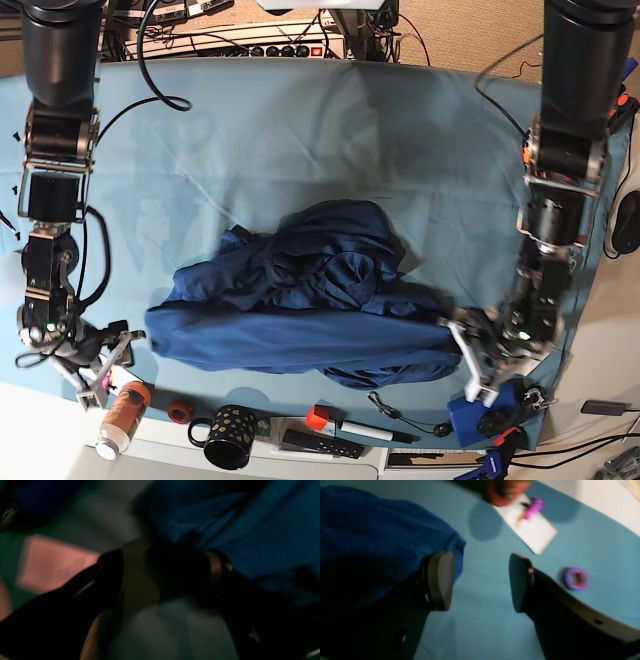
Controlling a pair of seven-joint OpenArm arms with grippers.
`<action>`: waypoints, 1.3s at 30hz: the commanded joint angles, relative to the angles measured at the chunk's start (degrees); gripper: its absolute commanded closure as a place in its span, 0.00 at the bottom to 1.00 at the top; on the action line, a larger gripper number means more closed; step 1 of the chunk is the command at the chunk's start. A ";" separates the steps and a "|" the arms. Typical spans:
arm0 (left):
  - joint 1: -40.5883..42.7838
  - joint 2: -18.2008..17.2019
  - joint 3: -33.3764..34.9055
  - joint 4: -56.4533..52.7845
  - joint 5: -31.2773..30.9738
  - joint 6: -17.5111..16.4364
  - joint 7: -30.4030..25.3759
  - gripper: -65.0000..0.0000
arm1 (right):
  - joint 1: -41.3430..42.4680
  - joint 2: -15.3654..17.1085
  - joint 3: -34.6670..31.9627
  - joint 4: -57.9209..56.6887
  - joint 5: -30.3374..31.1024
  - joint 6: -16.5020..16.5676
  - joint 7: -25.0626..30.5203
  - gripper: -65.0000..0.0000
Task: Layout the t-shirt on the table in an organized manner, then fold the t-shirt properly
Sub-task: 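Pull the shirt edges apart with both grippers and release, then raise both grippers and move them over the bunched shirt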
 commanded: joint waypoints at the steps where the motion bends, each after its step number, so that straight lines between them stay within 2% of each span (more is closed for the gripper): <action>1: -3.17 -0.52 -0.37 0.94 -0.17 0.39 1.05 0.35 | 0.59 1.14 1.44 0.81 0.66 0.83 1.55 0.47; 3: -4.61 -1.27 -0.37 0.94 -1.99 -1.09 5.22 0.35 | -1.33 1.14 2.97 0.81 2.49 2.91 2.97 0.47; 5: -6.14 -2.36 -0.35 0.94 -5.38 -5.49 8.35 0.35 | -2.97 1.16 4.22 0.81 5.25 5.31 3.21 0.47; 7: -7.30 -3.58 -0.37 0.94 -10.21 -11.41 10.58 0.35 | -4.37 1.16 5.18 0.81 7.72 7.78 3.06 0.47; 10: -8.02 -5.31 -0.37 0.94 -17.53 -18.80 10.99 0.37 | -5.81 1.16 5.51 0.81 10.95 10.36 2.45 0.47; 13: -7.39 -6.58 -0.37 0.94 -23.61 -24.37 11.63 0.37 | -7.23 1.16 5.51 0.81 15.65 12.63 0.74 0.47; 14: -6.97 -6.78 -0.37 0.94 -25.33 -25.21 11.91 0.37 | -7.80 1.14 5.51 0.81 17.16 13.16 0.24 0.47; 17: -4.63 -6.84 -0.37 0.92 -29.24 -25.21 12.41 0.37 | -9.70 1.11 5.51 0.81 21.66 15.25 -0.61 0.47; 22: -0.20 -6.29 -0.37 0.94 -30.53 -25.21 12.02 0.37 | -13.88 0.22 6.23 0.81 29.77 15.25 -5.49 0.47; 28: 4.09 -6.29 -0.37 3.15 -30.56 -25.21 12.15 0.37 | -20.83 -1.62 8.85 0.81 47.60 15.25 -15.85 0.47; 33: 9.97 -6.23 -0.37 9.20 -35.74 -25.21 13.86 0.37 | -26.05 -4.15 12.61 0.81 61.48 15.25 -26.91 0.47; 36: 13.75 -6.23 -0.37 14.84 -35.54 -25.21 13.94 0.37 | -29.03 -4.55 14.03 0.81 68.42 15.25 -27.25 0.47; 39: 16.15 -6.23 -0.37 20.15 -35.50 -25.21 13.94 0.37 | -31.56 -4.68 14.86 0.94 68.42 15.25 -27.25 0.47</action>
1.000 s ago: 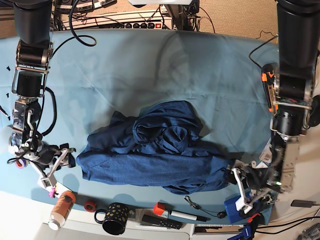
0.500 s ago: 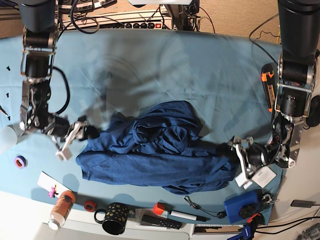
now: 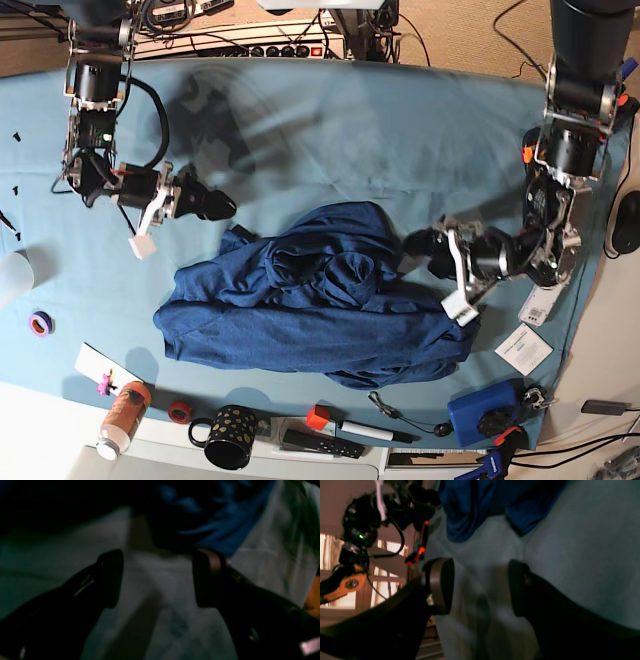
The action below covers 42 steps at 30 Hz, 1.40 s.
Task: Layout the t-shirt on the table in an organized manner, then fold the t-shirt properly
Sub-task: 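Raise both grippers and move them over the bunched shirt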
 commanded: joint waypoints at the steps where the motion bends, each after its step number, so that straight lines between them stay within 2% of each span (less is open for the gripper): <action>1: -1.40 -0.63 -0.50 2.43 -1.03 -0.30 -1.29 0.37 | -0.35 0.52 0.46 0.50 0.56 -0.38 -0.39 0.47; 4: -0.50 -0.61 -0.50 5.25 -0.26 -0.30 -1.29 0.37 | -1.79 -1.16 1.42 0.50 0.56 -0.38 -0.39 0.47; 8: -0.52 -0.48 -0.50 5.68 -0.26 -0.30 -1.29 0.37 | -1.81 -5.60 5.40 0.50 0.56 -0.38 -0.20 0.47; 13: -0.48 -0.33 -0.50 5.66 0.20 -0.30 -1.27 0.37 | -0.90 -11.06 12.17 0.59 0.20 -0.38 4.15 0.47; 15: -0.48 -0.31 -0.50 5.66 0.61 -0.30 -1.27 0.37 | -0.07 -12.26 14.32 0.85 -3.21 -0.38 5.33 0.47; 19: -0.50 -0.31 -0.50 5.66 0.59 -0.30 -1.29 0.37 | 0.79 -12.33 17.31 4.15 -10.86 -0.38 7.78 0.47; 24: -0.50 -0.31 -0.50 5.66 0.59 -0.30 -2.23 0.37 | -0.72 -12.37 19.63 18.62 -25.09 -5.35 11.56 0.47; 28: -0.50 -0.31 -0.48 5.66 0.61 -0.30 -2.80 0.37 | -3.45 -12.41 18.73 33.51 -41.70 -13.38 17.22 0.47; 30: -0.52 -0.15 -0.50 5.66 0.66 -0.30 -2.80 0.37 | -5.03 -12.87 18.08 37.66 -46.99 -17.55 19.91 0.47; 32: -0.52 0.02 -0.48 5.66 0.70 -0.30 -2.91 0.37 | -5.66 -14.47 18.01 38.12 -48.30 -19.30 19.82 0.47; 39: -0.52 0.79 -0.48 5.66 0.85 -0.30 -3.13 0.37 | -6.91 -24.00 17.88 36.06 -47.91 -19.89 20.65 0.47; 42: -0.52 1.05 -0.48 5.66 0.90 -0.30 -2.99 0.37 | -6.91 -26.23 16.63 36.06 -51.28 -23.30 22.01 0.47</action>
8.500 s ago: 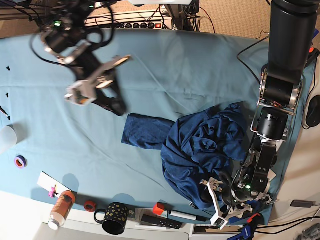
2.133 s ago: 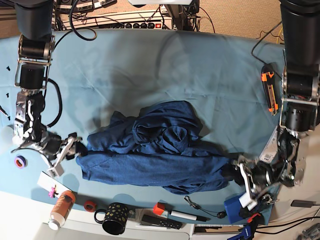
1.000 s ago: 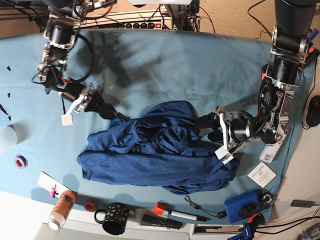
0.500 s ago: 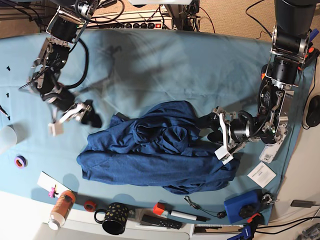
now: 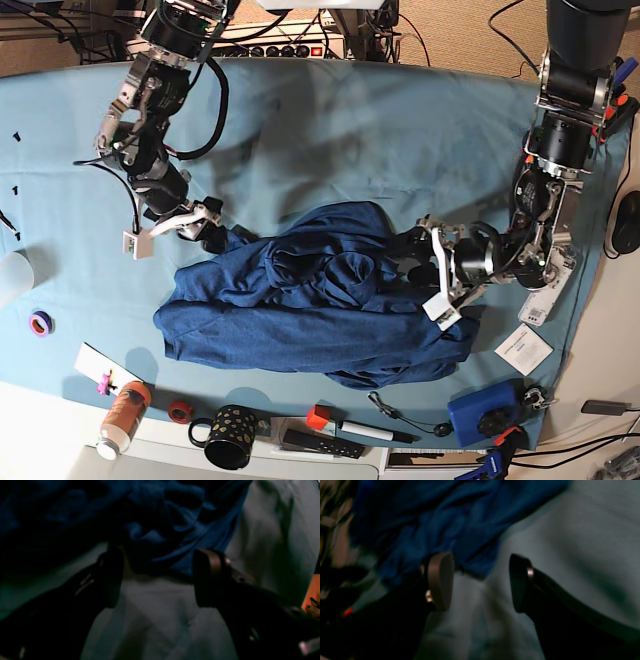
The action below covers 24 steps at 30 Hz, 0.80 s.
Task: Layout the t-shirt on the table in an organized manner, then fold the t-shirt properly
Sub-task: 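Raise both grippers and move them over the bunched shirt, then grasp the shirt fabric with both grippers from opposite sides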
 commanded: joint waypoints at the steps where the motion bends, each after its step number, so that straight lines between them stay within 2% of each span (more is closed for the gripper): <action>1: -1.55 -0.52 -0.44 0.92 -0.68 -0.30 -1.05 0.37 | 0.79 -0.79 -0.76 0.92 -0.81 -0.87 1.16 0.47; 3: -1.55 -0.48 -0.44 0.92 -0.20 -0.30 -1.05 0.37 | 0.74 -2.38 -1.99 0.92 -3.89 -2.73 1.86 0.47; 6: -1.55 -0.46 -0.44 0.92 -0.28 -0.30 -1.25 0.37 | 0.79 -4.11 -3.89 0.87 -5.35 -2.95 3.28 0.47; 13: -1.55 -0.48 -0.44 0.92 -0.26 -0.30 -1.20 0.37 | 0.79 -4.22 -8.35 0.85 -10.21 -5.77 4.98 0.47; 18: -1.55 -0.46 -0.44 0.92 -0.28 -0.30 -1.22 0.37 | 0.76 -4.22 -7.43 0.74 -13.55 -7.54 5.18 0.47; 24: -1.55 -0.48 -0.44 0.92 -0.26 -0.30 -1.20 0.37 | 0.81 -4.20 -6.05 -3.63 -13.42 -8.13 5.20 0.47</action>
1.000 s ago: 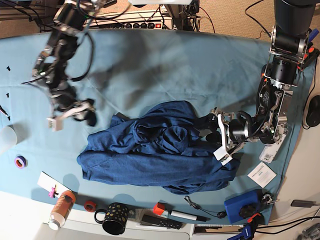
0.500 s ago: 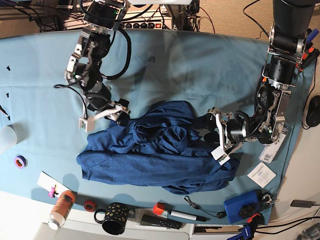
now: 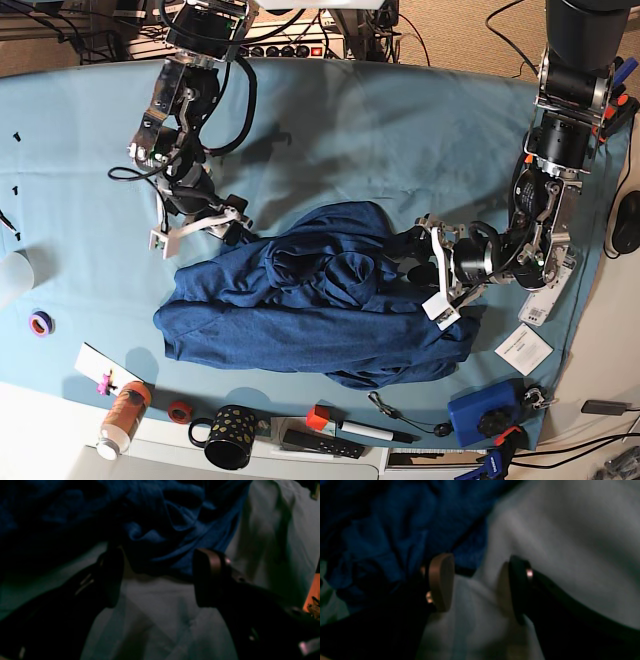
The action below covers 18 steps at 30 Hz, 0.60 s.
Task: Layout the t-shirt on the table in an organized manner, then fold the t-shirt properly
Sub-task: 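Grasp the shirt fabric with both grippers from opposite sides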
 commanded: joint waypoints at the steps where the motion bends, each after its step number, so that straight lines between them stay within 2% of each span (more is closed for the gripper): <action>1: -1.55 -0.46 -0.48 0.92 -1.03 -0.30 -1.18 0.37 | 0.70 -0.17 -0.11 -1.05 0.48 -0.24 -0.70 0.47; 5: -1.55 -0.44 -0.48 0.92 -1.03 -0.30 -1.20 0.37 | 1.11 -0.15 -0.13 -5.40 2.91 -0.11 1.51 0.47; 12: -1.55 -0.46 -0.48 0.92 -1.01 -0.30 -1.18 0.37 | 4.79 -0.15 -0.13 -6.12 2.91 -0.02 1.20 0.47; 15: -1.55 -0.46 -0.48 0.92 -1.03 -0.30 -1.20 0.37 | 6.21 -0.15 -0.13 -6.12 2.49 0.83 0.74 0.62; 16: -1.55 -0.46 -0.48 0.92 -1.03 -0.30 -1.20 0.37 | 6.38 -0.15 -0.13 -6.12 2.51 2.40 0.70 0.72; 18: -1.55 -0.46 -0.48 0.92 -1.03 -0.30 -1.25 0.37 | 6.38 -0.15 -0.13 -6.12 2.54 5.66 0.46 1.00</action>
